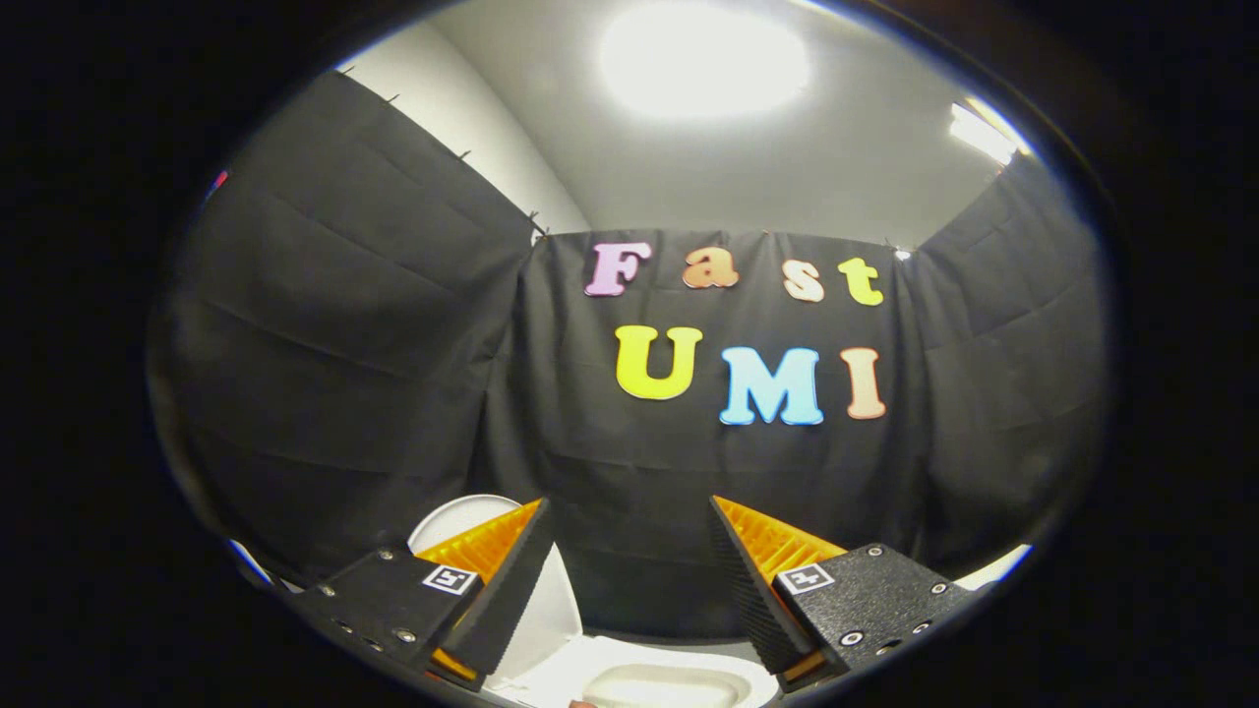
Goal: Open the toilet lid.
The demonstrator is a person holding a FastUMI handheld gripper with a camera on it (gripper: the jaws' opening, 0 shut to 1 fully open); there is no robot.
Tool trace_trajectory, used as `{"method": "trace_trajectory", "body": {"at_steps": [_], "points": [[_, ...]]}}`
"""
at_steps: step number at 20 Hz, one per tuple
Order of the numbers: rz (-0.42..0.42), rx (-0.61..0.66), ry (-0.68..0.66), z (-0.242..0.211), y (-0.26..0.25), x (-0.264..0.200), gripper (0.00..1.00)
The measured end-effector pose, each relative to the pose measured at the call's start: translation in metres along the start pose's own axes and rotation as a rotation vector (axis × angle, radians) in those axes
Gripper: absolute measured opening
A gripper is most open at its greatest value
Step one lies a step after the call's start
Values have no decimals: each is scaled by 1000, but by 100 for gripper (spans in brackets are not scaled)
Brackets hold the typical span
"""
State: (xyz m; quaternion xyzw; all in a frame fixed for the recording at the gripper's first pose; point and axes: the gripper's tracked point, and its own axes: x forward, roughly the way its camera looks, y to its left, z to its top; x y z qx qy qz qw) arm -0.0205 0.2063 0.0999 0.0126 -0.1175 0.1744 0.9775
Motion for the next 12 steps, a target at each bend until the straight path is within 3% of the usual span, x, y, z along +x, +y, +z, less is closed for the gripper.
{"method": "trace_trajectory", "body": {"at_steps": [3, 6, 9, 12], "points": [[-92, 17, 14, -12, -76, -17, 95], [-124, 43, 30, -18, -123, -30, 95], [-208, 51, 21, -23, -172, -37, 95], [-232, 102, 11, -29, -177, -39, 95]]}}
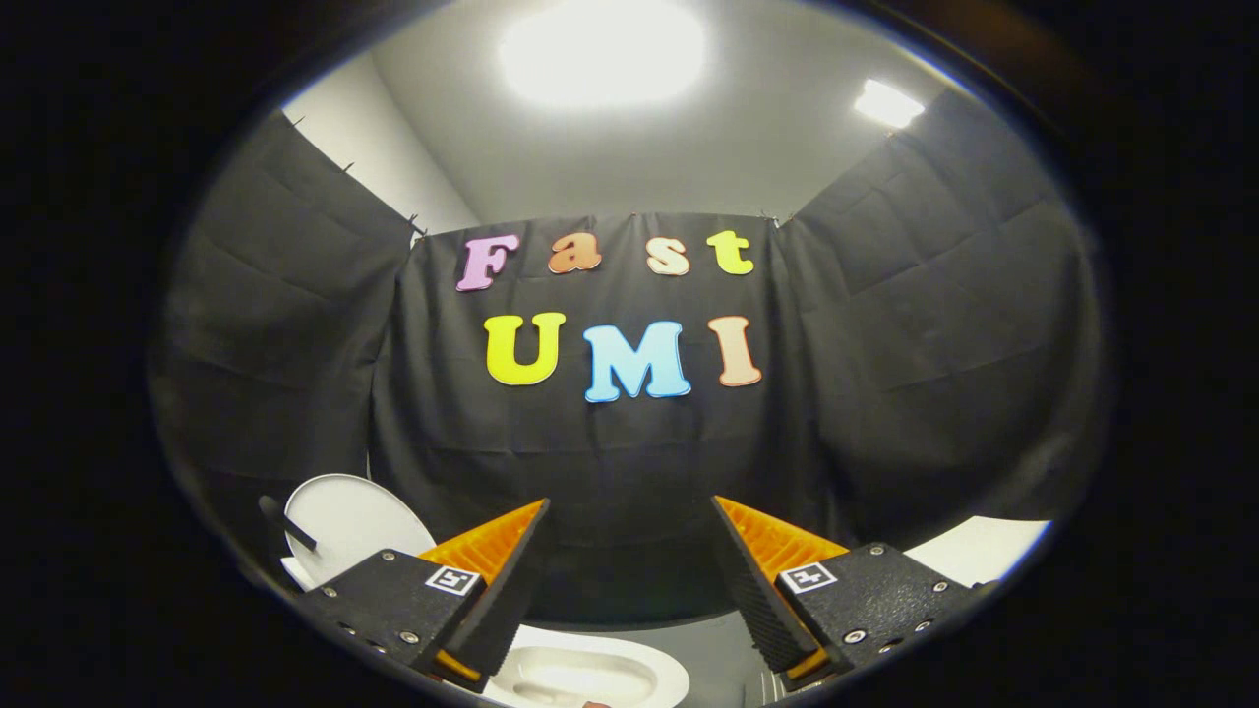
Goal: Open the toilet lid.
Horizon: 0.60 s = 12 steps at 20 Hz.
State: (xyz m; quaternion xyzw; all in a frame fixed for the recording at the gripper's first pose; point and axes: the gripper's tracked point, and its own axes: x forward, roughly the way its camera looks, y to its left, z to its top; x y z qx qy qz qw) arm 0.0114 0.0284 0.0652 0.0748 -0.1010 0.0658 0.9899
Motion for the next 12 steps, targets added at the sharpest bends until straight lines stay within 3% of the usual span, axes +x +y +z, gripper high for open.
{"method": "trace_trajectory", "body": {"at_steps": [6, 12], "points": [[10, 48, 39, -29, 15, -10, 95], [-47, -25, 122, -55, 9, -18, 95]]}}
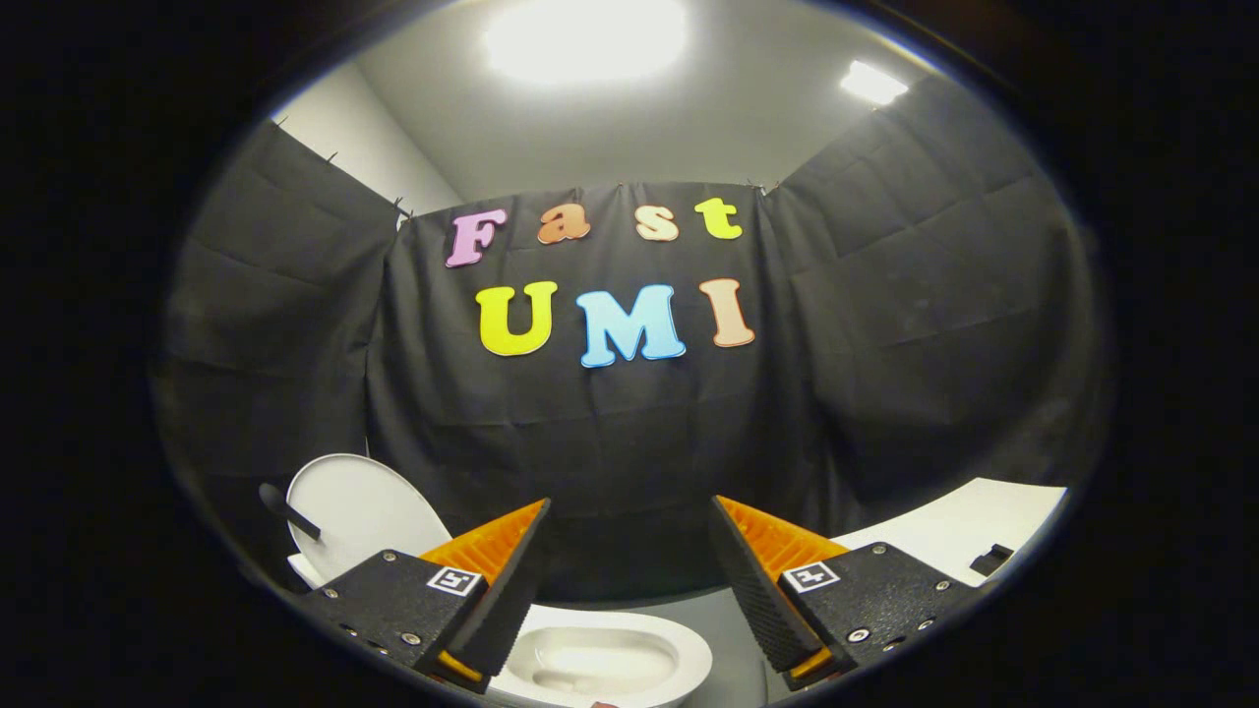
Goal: Open the toilet lid.
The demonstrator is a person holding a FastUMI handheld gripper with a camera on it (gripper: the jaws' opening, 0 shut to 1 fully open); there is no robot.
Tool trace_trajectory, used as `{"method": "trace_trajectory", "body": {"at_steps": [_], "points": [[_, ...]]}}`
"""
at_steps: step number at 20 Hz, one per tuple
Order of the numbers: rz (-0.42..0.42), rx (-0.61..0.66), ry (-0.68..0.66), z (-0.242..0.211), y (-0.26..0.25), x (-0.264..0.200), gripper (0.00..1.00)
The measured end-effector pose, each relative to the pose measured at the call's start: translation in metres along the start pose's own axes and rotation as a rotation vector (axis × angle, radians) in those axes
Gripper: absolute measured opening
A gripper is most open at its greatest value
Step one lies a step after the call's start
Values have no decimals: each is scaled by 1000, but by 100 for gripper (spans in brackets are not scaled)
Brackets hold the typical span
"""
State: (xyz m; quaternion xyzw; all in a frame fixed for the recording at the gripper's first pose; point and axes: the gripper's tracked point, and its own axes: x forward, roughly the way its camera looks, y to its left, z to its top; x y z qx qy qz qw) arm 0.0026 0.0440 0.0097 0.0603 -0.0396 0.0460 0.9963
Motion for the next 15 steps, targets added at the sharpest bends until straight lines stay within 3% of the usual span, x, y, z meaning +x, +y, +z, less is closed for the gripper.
{"method": "trace_trajectory", "body": {"at_steps": [9, 15], "points": [[-46, 7, 70, -45, -26, -12, 95], [-78, 38, 55, -42, -41, -16, 95]]}}
